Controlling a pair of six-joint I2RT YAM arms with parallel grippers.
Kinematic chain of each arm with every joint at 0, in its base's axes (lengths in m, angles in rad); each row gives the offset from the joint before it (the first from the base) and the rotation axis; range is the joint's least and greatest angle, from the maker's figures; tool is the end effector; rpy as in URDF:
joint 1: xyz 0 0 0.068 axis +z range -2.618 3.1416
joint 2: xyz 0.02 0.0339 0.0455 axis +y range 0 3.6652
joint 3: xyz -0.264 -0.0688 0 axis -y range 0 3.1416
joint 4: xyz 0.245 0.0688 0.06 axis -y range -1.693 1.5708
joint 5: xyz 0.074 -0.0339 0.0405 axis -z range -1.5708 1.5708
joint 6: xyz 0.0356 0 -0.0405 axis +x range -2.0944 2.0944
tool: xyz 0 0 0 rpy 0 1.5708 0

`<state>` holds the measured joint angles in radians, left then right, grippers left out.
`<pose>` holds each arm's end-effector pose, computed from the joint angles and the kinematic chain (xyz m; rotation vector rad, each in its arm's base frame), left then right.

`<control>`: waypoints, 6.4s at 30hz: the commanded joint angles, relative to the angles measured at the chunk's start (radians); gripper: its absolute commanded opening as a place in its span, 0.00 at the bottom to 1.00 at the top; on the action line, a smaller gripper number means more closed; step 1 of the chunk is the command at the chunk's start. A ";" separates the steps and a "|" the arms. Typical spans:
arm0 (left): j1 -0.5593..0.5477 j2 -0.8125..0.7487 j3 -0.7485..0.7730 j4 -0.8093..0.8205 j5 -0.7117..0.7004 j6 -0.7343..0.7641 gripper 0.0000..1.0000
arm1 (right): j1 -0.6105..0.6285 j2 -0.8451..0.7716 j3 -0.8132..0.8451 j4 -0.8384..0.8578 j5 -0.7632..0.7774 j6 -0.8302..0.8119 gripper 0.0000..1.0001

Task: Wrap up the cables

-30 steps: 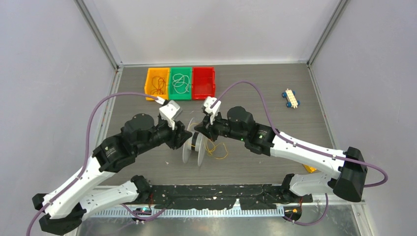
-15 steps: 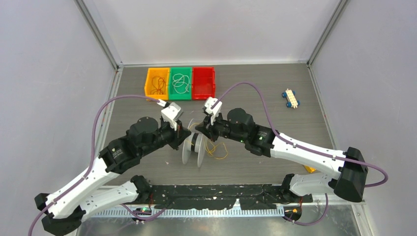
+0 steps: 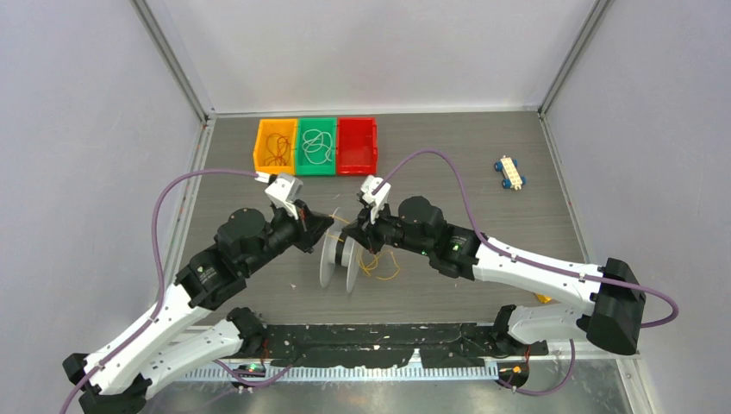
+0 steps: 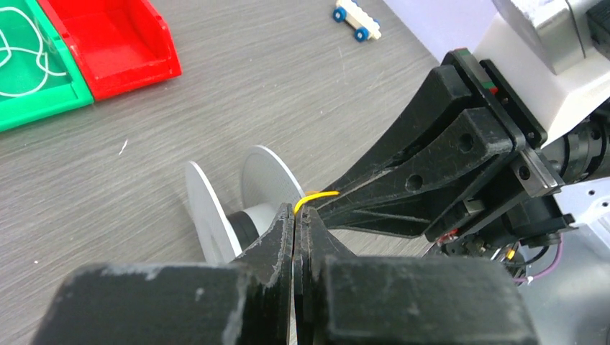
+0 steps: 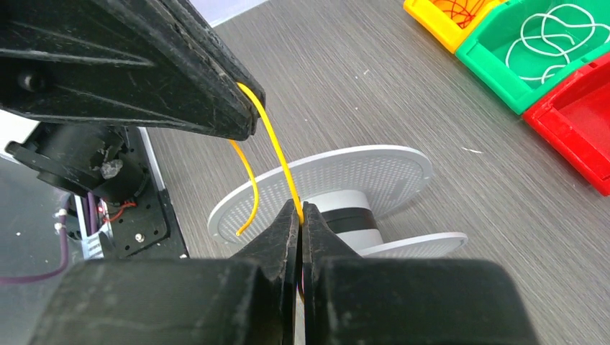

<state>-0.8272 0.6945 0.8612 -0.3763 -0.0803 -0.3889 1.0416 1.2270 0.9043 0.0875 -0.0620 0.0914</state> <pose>0.1076 -0.1128 0.3595 0.3436 1.8196 -0.7950 0.1440 0.2505 0.3157 -0.9058 1.6599 0.8496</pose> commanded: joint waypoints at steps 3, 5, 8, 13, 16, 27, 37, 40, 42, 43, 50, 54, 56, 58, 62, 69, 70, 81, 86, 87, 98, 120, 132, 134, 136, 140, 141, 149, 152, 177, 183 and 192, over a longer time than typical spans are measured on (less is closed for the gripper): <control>0.048 -0.023 0.009 0.125 0.022 -0.046 0.00 | 0.005 -0.030 -0.019 0.027 0.021 0.036 0.12; 0.051 -0.024 0.010 0.122 0.031 -0.048 0.00 | 0.005 -0.037 -0.026 0.025 0.024 0.041 0.15; 0.053 -0.025 0.021 0.100 0.039 -0.045 0.00 | 0.006 -0.051 -0.045 0.021 0.039 0.043 0.16; 0.055 -0.028 0.047 0.054 0.060 -0.039 0.00 | 0.005 -0.074 -0.059 0.007 0.057 0.039 0.06; 0.055 -0.037 0.056 0.007 0.076 -0.043 0.09 | 0.005 -0.086 -0.057 0.004 0.086 0.029 0.05; 0.056 -0.121 -0.069 -0.110 0.122 0.007 0.60 | 0.005 -0.135 -0.086 -0.037 -0.004 -0.059 0.06; 0.055 -0.098 -0.126 -0.112 0.058 0.031 0.65 | 0.005 -0.139 -0.124 -0.011 -0.069 -0.064 0.05; 0.055 -0.084 -0.152 -0.081 0.059 0.024 0.65 | 0.005 -0.136 -0.141 0.013 -0.087 -0.060 0.05; 0.054 -0.079 -0.173 -0.055 0.050 0.018 0.64 | 0.005 -0.135 -0.169 0.062 -0.095 -0.057 0.05; 0.054 -0.073 -0.182 -0.038 0.050 0.017 0.64 | 0.005 -0.133 -0.190 0.092 -0.096 -0.056 0.05; 0.054 -0.046 -0.224 0.008 0.034 0.012 0.59 | 0.005 -0.112 -0.213 0.117 -0.084 -0.039 0.05; 0.055 -0.042 -0.241 0.046 0.031 0.003 0.60 | 0.005 -0.110 -0.220 0.122 -0.085 -0.033 0.05; 0.054 -0.035 -0.241 0.054 0.037 0.001 0.61 | 0.005 -0.106 -0.218 0.119 -0.096 -0.031 0.06; 0.055 -0.037 -0.245 0.060 0.036 -0.005 0.61 | 0.006 -0.102 -0.216 0.120 -0.108 -0.022 0.05; 0.054 -0.064 -0.272 0.102 0.021 -0.027 0.62 | 0.005 -0.102 -0.232 0.137 -0.108 0.003 0.05; 0.055 -0.090 -0.296 0.121 -0.018 -0.042 0.64 | 0.005 -0.112 -0.259 0.138 -0.076 0.027 0.05; 0.055 -0.086 -0.294 0.116 -0.030 -0.045 0.63 | 0.005 -0.107 -0.260 0.138 -0.080 0.030 0.05; 0.054 -0.060 -0.304 0.142 -0.046 -0.041 0.56 | 0.005 -0.089 -0.263 0.163 -0.087 0.059 0.05; 0.054 -0.059 -0.323 0.178 -0.027 -0.038 0.58 | 0.005 -0.070 -0.250 0.168 -0.101 0.079 0.05; 0.054 -0.058 -0.324 0.184 -0.027 -0.038 0.59 | 0.005 -0.068 -0.250 0.171 -0.101 0.083 0.05; 0.054 -0.050 -0.316 0.181 -0.041 -0.033 0.35 | 0.005 -0.075 -0.269 0.176 -0.083 0.108 0.05; 0.054 -0.029 -0.225 0.090 -0.048 -0.018 0.34 | 0.004 -0.119 -0.208 0.089 -0.048 0.132 0.05; 0.054 0.004 -0.205 0.114 -0.005 0.018 0.00 | 0.005 -0.195 -0.236 0.098 -0.027 0.083 0.05; 0.053 0.021 -0.188 0.125 -0.060 0.011 0.00 | 0.005 -0.202 -0.225 0.079 0.013 0.052 0.05; 0.053 0.034 -0.174 0.146 -0.123 -0.009 0.00 | 0.001 -0.200 -0.189 0.051 0.048 0.019 0.06; 0.051 0.068 -0.155 0.194 -0.165 0.006 0.00 | -0.002 -0.190 -0.142 0.026 0.045 -0.017 0.06; 0.051 0.081 -0.149 0.195 -0.164 0.012 0.00 | -0.003 -0.188 -0.141 0.028 0.034 -0.016 0.05; 0.027 0.116 -0.139 0.227 -0.229 0.037 0.00 | -0.003 -0.157 -0.183 0.086 0.007 0.012 0.05; 0.025 0.136 -0.132 0.219 -0.202 0.043 0.00 | -0.003 -0.142 -0.181 0.096 0.009 0.010 0.05; 0.025 -0.041 -0.190 0.120 -0.092 0.064 0.49 | -0.003 -0.095 -0.249 0.192 0.009 0.052 0.05; 0.026 -0.052 -0.198 0.114 -0.073 0.132 0.57 | -0.003 -0.103 -0.265 0.197 0.014 0.052 0.05; 0.026 0.050 -0.184 0.129 -0.015 0.175 0.60 | -0.004 -0.107 -0.269 0.202 0.004 0.056 0.05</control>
<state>-0.7994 0.7090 0.6651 -0.2886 -0.1253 -0.2489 1.0393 1.1374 0.6338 0.2260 -0.0620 0.1383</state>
